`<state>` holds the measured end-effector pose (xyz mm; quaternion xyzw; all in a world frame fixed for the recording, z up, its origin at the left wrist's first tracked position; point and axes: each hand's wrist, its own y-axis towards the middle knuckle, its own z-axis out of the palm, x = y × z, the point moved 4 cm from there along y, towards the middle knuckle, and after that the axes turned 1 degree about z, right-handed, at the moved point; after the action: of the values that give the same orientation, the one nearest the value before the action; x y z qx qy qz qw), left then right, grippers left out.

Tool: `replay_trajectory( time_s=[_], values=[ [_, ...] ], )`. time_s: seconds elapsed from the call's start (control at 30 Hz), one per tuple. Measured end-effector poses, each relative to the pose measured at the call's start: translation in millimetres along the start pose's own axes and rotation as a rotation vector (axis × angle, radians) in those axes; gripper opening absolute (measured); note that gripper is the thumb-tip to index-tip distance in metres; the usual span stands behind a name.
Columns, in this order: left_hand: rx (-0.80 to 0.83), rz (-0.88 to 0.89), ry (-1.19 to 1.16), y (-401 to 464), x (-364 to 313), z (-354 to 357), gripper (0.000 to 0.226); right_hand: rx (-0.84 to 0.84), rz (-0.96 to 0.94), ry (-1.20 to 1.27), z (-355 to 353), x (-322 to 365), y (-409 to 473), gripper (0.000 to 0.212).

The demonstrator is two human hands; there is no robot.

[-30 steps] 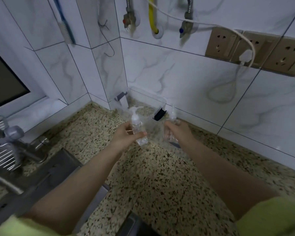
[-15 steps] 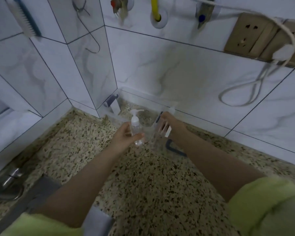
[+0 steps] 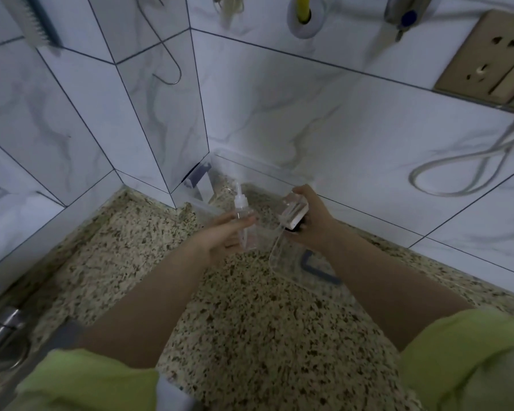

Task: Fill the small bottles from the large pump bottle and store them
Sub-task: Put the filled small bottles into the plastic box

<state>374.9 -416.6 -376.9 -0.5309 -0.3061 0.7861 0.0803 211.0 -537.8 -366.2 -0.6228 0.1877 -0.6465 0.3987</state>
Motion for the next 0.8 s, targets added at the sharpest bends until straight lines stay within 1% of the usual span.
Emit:
replay_trajectory(
  time_s=[0.07,0.1,0.13,0.2,0.23,0.27,0.33,0.37,0.43,0.47,0.5,0.57,0.6,0.67,0.7,0.77,0.8],
  values=[
    [0.001,-0.032,-0.015,0,0,-5,0.056,0.003,-0.029,-0.07,3,3,4,0.044],
    [0.002,-0.04,-0.005,1,0,-8,0.063,-0.005,-0.036,-0.099,4,6,6,0.042],
    [0.002,-0.042,0.01,1,0,-9,0.065,-0.007,-0.038,-0.101,4,8,8,0.039],
    [0.002,-0.03,0.016,-1,-2,-10,0.057,0.001,-0.06,-0.094,6,11,9,0.034],
    [-0.001,-0.03,0.006,-3,-2,-10,0.053,-0.002,-0.063,-0.103,8,12,9,0.036],
    [-0.009,-0.035,0.0,-3,-3,-9,0.055,-0.018,-0.062,-0.1,9,11,11,0.041],
    [-0.004,-0.023,0.006,-4,-3,-10,0.068,-0.04,-0.086,-0.121,15,10,12,0.054],
    [0.004,-0.013,0.016,-4,-4,-9,0.07,-0.046,-0.115,-0.146,18,11,13,0.063],
    [0.016,0.019,0.036,-7,-6,-9,0.063,-0.076,-0.143,-0.189,24,13,17,0.085],
    [0.013,0.034,0.056,-10,-7,-8,0.063,-0.083,-0.146,-0.185,26,14,19,0.09],
    [0.014,0.047,0.078,-12,-8,-8,0.07,-0.097,-0.149,-0.173,27,14,20,0.089],
    [0.001,0.068,0.111,-16,-9,-7,0.087,-0.112,-0.163,-0.165,28,13,20,0.08],
    [-0.005,0.08,0.122,-20,-10,-7,0.085,-0.113,-0.182,-0.152,28,12,20,0.078],
    [0.005,0.114,0.149,-31,-10,-4,0.068,-0.114,-0.229,-0.136,27,9,11,0.077],
    [0.011,0.134,0.165,-36,-9,-2,0.062,-0.106,-0.25,-0.131,28,9,4,0.069],
    [0.004,0.178,0.191,-50,-7,0,0.055,-0.099,-0.287,-0.157,29,8,-12,0.036],
    [-0.014,0.192,0.198,-57,-5,1,0.054,-0.102,-0.307,-0.166,27,7,-17,0.031]
  ],
)
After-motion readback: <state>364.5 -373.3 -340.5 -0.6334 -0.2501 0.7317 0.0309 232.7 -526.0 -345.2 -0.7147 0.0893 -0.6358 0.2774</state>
